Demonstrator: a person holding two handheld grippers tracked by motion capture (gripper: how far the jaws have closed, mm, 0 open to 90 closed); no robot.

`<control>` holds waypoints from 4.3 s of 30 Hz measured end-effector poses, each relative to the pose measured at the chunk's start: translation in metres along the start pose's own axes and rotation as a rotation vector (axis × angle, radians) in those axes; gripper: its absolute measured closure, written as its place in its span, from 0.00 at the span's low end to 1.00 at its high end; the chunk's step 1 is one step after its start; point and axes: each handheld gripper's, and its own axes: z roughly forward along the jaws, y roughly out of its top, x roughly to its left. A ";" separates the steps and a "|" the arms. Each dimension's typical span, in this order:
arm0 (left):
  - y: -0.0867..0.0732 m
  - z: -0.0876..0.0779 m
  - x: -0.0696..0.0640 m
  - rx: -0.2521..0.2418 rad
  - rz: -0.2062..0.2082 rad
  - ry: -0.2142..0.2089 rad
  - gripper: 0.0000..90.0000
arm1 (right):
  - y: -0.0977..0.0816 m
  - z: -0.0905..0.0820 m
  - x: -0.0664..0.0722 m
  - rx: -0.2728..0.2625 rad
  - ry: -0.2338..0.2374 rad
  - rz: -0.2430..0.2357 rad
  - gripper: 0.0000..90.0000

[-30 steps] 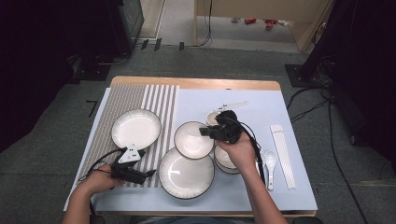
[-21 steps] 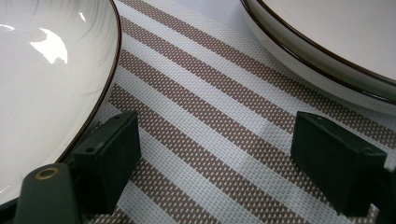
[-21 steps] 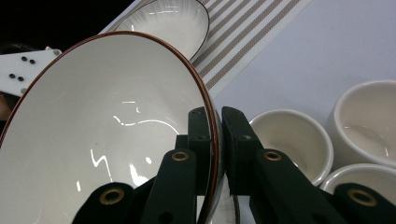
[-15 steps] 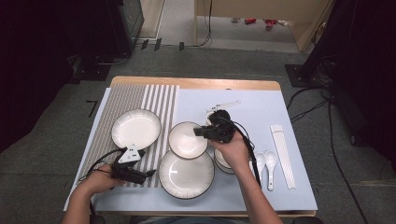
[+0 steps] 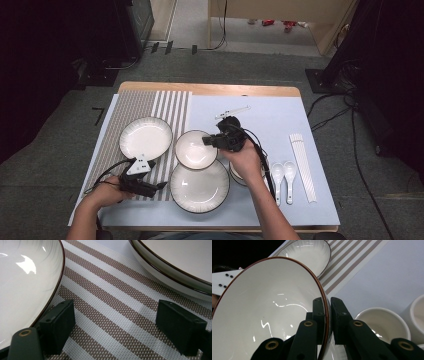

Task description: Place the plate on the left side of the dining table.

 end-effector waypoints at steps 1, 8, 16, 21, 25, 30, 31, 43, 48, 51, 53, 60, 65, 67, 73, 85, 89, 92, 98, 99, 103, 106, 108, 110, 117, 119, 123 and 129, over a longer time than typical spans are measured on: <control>0.000 0.000 0.000 -0.001 0.000 0.000 0.18 | 0.000 0.000 0.000 0.000 0.001 0.001 0.92; 0.000 0.000 0.000 -0.001 0.000 0.000 0.18 | 0.003 0.007 0.000 0.002 0.019 0.002 0.92; 0.000 0.000 0.000 -0.001 -0.001 -0.001 0.18 | 0.007 0.013 0.000 0.003 0.012 0.006 0.92; 0.000 0.000 0.000 -0.002 -0.001 -0.001 0.18 | 0.009 0.018 0.001 -0.004 0.022 0.019 0.92; 0.000 0.000 0.000 -0.001 -0.002 -0.002 0.18 | 0.010 0.020 0.002 0.002 0.008 0.014 0.92; 0.000 0.000 0.000 -0.001 -0.001 -0.002 0.18 | 0.012 0.023 0.003 0.003 0.005 0.014 0.92; 0.000 0.000 0.000 -0.001 -0.001 -0.002 0.18 | 0.013 0.024 0.003 0.006 0.005 0.014 0.92; 0.000 0.000 0.000 -0.001 -0.001 -0.002 0.18 | 0.015 0.031 0.003 0.017 0.003 0.018 0.92; 0.000 0.000 0.000 0.000 0.001 0.000 0.18 | 0.017 0.035 0.004 0.019 0.005 0.020 0.92; 0.000 0.000 0.000 0.000 0.001 -0.001 0.18 | 0.019 0.035 0.003 0.016 0.005 0.018 0.92; 0.000 0.000 0.001 -0.001 0.000 -0.002 0.18 | 0.020 0.035 0.003 0.015 0.004 0.019 0.92; 0.000 0.000 0.001 -0.001 -0.002 -0.005 0.18 | 0.022 0.041 0.005 0.011 0.002 0.010 0.92; 0.000 0.000 0.001 0.000 -0.002 -0.004 0.18 | 0.023 0.043 0.005 0.005 -0.005 0.025 0.92; 0.000 0.000 0.001 0.000 -0.002 -0.004 0.18 | 0.024 0.043 0.005 0.003 -0.005 0.026 0.92; 0.000 0.000 0.001 0.000 -0.002 -0.004 0.18 | 0.026 0.045 0.005 0.005 -0.016 0.030 0.92; 0.000 0.000 0.001 0.000 -0.001 -0.003 0.18 | 0.033 0.052 0.006 0.013 -0.023 0.035 0.92; 0.000 0.000 0.001 0.000 -0.002 -0.004 0.18 | 0.036 0.054 0.005 0.014 -0.026 0.041 0.92; 0.000 0.000 0.001 -0.001 -0.003 -0.005 0.18 | 0.037 0.055 0.005 0.016 -0.025 0.044 0.92; 0.000 0.000 0.001 0.000 -0.003 -0.004 0.18 | 0.038 0.061 0.006 0.025 -0.033 0.041 0.92; 0.000 0.000 0.001 0.000 -0.002 -0.004 0.18 | 0.038 0.062 0.006 0.026 -0.034 0.038 0.92; 0.000 0.000 0.001 0.000 -0.001 -0.003 0.18 | 0.039 0.066 0.007 0.029 -0.034 0.043 0.92; 0.000 0.000 0.000 0.000 0.000 -0.001 0.18 | 0.039 0.068 0.006 0.031 -0.033 0.050 0.92; 0.000 0.000 0.000 0.001 0.000 -0.002 0.18 | 0.039 0.071 0.006 0.037 -0.028 0.048 0.92; 0.000 0.000 0.000 0.000 0.000 -0.002 0.18 | 0.039 0.074 0.007 0.040 -0.034 0.043 0.92; 0.000 0.000 0.000 0.003 0.001 -0.001 0.18 | 0.041 0.079 0.008 0.050 -0.053 0.038 0.92; 0.000 0.000 0.000 0.002 0.001 -0.001 0.18 | 0.041 0.080 0.007 0.048 -0.056 0.040 0.92; 0.000 0.000 0.000 0.003 0.002 -0.001 0.18 | 0.043 0.081 0.006 0.038 -0.055 0.049 0.92; 0.000 0.000 0.000 0.002 0.000 -0.001 0.18 | 0.045 0.084 0.008 0.035 -0.071 0.053 0.92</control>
